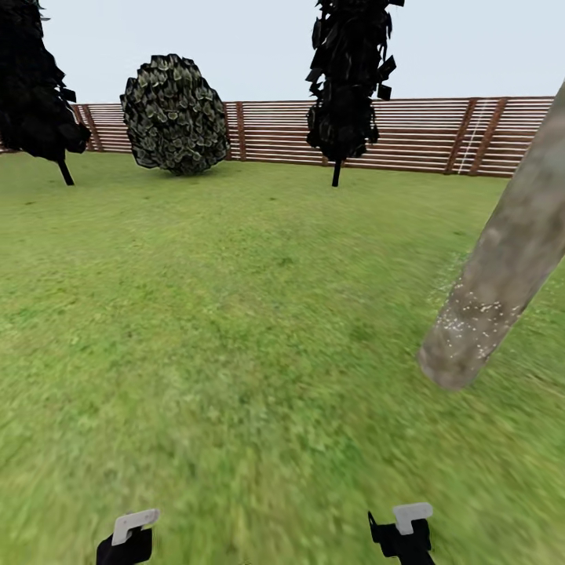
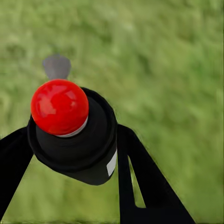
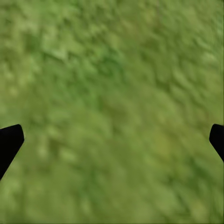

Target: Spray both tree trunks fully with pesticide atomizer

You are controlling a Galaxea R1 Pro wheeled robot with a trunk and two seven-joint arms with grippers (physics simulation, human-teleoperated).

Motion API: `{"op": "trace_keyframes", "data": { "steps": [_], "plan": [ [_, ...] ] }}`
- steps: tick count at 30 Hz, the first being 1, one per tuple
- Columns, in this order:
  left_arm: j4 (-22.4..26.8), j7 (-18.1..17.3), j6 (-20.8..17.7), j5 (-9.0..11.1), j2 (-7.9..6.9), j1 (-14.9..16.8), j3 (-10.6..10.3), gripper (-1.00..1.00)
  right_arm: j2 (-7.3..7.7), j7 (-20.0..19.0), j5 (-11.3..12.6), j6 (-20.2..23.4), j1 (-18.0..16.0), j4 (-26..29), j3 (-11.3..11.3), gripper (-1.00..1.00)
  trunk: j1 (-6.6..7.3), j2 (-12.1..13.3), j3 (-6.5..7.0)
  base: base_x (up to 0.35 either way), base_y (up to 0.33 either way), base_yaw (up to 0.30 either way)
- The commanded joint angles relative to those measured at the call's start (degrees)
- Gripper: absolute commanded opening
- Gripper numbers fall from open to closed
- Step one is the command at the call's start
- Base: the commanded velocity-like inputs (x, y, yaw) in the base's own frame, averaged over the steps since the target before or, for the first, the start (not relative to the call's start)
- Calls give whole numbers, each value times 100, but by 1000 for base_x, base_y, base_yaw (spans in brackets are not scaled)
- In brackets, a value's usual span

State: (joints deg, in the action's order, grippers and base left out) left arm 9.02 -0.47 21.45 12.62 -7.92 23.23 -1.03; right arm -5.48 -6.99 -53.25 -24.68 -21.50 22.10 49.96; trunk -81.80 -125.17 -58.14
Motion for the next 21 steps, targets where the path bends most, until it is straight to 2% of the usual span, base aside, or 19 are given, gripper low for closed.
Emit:
{"op": "trace_keyframes", "data": {
  "steps": [1, 21],
  "plan": [
    [-6, -5, 18, 30, 0, -6, -12, -100, -6, -48, -19, -20, -3, 9, 49, 100, 1, -2, -5, 0, 0, 279],
    [-6, -5, 18, 39, 1, -20, -14, -100, -22, -48, -19, -20, -3, 5, 49, 100, 1, -2, -5, 0, 0, 280]
  ]
}}
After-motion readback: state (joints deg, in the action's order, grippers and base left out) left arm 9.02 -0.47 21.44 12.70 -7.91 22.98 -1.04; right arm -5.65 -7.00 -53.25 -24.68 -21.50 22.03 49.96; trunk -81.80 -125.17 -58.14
